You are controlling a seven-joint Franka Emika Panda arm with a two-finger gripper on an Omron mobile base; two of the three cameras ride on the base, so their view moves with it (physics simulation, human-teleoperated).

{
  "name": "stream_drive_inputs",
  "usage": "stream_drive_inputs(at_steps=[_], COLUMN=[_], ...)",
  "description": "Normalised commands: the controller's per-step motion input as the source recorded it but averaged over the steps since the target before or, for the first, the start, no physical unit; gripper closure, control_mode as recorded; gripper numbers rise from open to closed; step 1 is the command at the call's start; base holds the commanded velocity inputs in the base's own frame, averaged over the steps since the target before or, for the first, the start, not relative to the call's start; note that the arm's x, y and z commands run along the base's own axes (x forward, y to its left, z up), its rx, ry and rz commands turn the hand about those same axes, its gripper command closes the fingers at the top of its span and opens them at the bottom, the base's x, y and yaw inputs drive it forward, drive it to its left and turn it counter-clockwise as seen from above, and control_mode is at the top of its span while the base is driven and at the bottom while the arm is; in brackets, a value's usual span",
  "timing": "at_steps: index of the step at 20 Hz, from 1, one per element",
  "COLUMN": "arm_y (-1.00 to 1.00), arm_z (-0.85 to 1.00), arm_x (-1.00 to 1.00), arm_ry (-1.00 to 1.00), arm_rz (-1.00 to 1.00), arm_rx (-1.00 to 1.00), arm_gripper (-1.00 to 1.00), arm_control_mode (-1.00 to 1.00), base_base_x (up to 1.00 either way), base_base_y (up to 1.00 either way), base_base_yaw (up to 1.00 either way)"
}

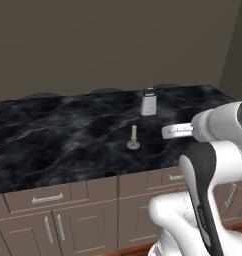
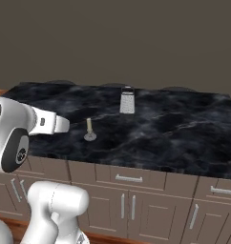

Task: Pick the candle and candle from the dining table and place them in the open cabinet. Close the cabinet after placing the objects.

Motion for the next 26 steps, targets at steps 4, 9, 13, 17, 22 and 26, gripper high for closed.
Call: stream_drive_inputs(at_steps=[4, 9, 13, 17, 22, 26], arm_y=[0.0, 0.0, 0.01, 0.01, 0.0, 0.01], arm_z=[-0.34, -0.4, -0.46, -0.48, -0.49, -0.47], arm_x=[0.45, 0.42, 0.36, 0.32, 0.25, 0.24], arm_ry=[-0.11, -0.12, -0.1, -0.09, -0.1, -0.1], arm_rz=[0.01, 0.01, 0.0, 0.0, 0.0, 0.0], arm_rx=[0.0, 0.0, 0.0, 0.0, 0.0, 0.0], arm_gripper=[-1.0, -1.0, -1.0, -1.0, -1.0, -1.0], arm_control_mode=[-1.0, -1.0, -1.0, -1.0, -1.0, -1.0], base_base_x=[0.0, 0.0, 0.0, 0.0, 0.0, 0.0], base_base_y=[0.0, 0.0, 0.0, 0.0, 0.0, 0.0], base_base_yaw=[0.0, 0.0, 0.0, 0.0, 0.0, 0.0])
